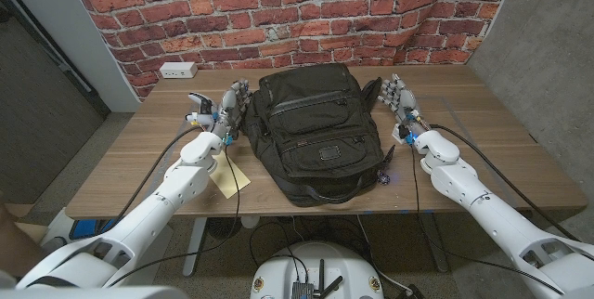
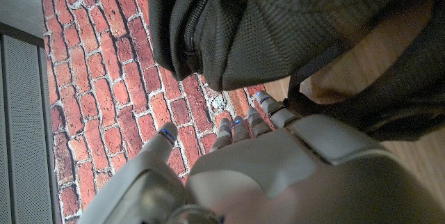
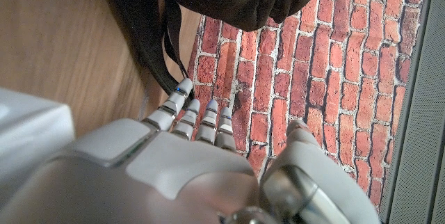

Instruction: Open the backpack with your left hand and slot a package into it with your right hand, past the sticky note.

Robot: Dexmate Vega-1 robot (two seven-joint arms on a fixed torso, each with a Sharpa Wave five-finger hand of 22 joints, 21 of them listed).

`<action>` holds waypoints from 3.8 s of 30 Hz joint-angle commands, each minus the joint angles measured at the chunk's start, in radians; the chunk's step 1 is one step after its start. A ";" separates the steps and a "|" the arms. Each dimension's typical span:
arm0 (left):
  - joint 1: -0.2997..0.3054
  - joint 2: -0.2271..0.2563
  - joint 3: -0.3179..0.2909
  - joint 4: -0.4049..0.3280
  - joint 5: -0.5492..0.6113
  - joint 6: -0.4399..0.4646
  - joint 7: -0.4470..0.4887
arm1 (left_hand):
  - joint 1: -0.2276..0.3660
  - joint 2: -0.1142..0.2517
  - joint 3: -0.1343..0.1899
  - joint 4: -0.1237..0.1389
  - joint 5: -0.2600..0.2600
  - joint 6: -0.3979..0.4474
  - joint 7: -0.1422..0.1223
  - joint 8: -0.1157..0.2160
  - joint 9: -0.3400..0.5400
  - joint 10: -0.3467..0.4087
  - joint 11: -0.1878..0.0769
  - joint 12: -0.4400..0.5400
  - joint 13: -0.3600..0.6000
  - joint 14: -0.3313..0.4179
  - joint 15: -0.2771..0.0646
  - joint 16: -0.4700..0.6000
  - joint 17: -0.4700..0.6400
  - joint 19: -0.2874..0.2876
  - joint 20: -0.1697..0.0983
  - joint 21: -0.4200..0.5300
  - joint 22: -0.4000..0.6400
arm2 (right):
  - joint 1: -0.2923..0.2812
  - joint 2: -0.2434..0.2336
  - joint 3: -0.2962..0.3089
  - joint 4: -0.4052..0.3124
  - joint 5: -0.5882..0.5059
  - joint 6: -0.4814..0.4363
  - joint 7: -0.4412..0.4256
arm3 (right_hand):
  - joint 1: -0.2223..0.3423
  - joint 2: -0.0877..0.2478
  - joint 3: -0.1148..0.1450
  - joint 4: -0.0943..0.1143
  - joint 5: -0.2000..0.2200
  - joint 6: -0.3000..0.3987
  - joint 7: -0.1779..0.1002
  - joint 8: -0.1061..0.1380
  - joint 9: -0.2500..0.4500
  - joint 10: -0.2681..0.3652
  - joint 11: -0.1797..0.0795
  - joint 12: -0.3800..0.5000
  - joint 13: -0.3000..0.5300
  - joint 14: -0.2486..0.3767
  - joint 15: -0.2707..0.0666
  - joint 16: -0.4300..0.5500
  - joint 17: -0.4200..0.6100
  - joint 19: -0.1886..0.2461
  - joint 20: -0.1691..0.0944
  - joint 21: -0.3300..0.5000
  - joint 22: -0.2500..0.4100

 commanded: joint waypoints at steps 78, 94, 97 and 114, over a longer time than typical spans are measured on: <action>0.134 0.147 -0.068 -0.290 0.040 0.175 0.205 | 0.011 0.056 0.018 -0.024 0.006 0.013 0.002 -0.001 0.005 0.013 -0.011 -0.005 0.004 0.008 -0.002 -0.002 0.004 0.018 -0.025 -0.003 0.002 | -0.182 -0.343 0.046 -0.400 -0.338 -0.214 -0.225 | 0.025 -0.005 0.023 -0.064 0.004 -0.005 -0.031 0.003 0.001 0.003 -0.029 0.001 -0.020 0.021 -0.037 0.007 -0.082 -0.044 -0.034 -0.115 0.003; 0.127 0.152 -0.068 -0.295 0.044 0.201 0.220 | 0.012 0.057 0.020 -0.029 0.005 0.013 0.002 -0.001 0.005 0.021 -0.012 -0.004 0.004 0.013 -0.003 -0.002 0.004 0.022 -0.025 -0.002 0.002 | -0.189 -0.442 0.025 -0.467 -0.465 -0.323 -0.221 | 0.040 -0.007 0.026 -0.089 0.000 -0.022 -0.046 0.002 0.002 -0.014 -0.036 0.001 -0.021 0.003 -0.026 0.005 -0.102 -0.043 -0.018 -0.136 0.003; 0.128 0.153 -0.069 -0.298 0.044 0.205 0.225 | 0.013 0.057 0.021 -0.030 0.005 0.014 0.002 -0.001 0.005 0.021 -0.012 -0.004 0.004 0.014 -0.003 -0.002 0.004 0.022 -0.025 -0.003 0.002 | -0.194 -0.457 0.022 -0.482 -0.486 -0.340 -0.223 | 0.044 -0.009 0.027 -0.095 -0.001 -0.024 -0.044 0.002 0.002 -0.014 -0.031 0.002 -0.020 0.005 -0.025 0.006 -0.105 -0.041 -0.016 -0.139 0.003; 0.123 0.149 -0.064 -0.289 0.041 0.209 0.219 | 0.013 0.058 0.023 -0.033 0.005 0.017 0.001 -0.001 0.005 0.026 -0.010 -0.005 0.004 0.022 -0.004 -0.001 0.004 0.026 -0.026 -0.003 0.002 | -0.221 -0.557 0.011 -0.597 -0.603 -0.507 -0.217 | 0.096 -0.054 0.030 -0.169 -0.010 -0.082 -0.046 0.004 0.008 -0.047 -0.011 0.005 -0.013 -0.003 0.008 0.010 -0.136 -0.028 0.032 -0.178 0.005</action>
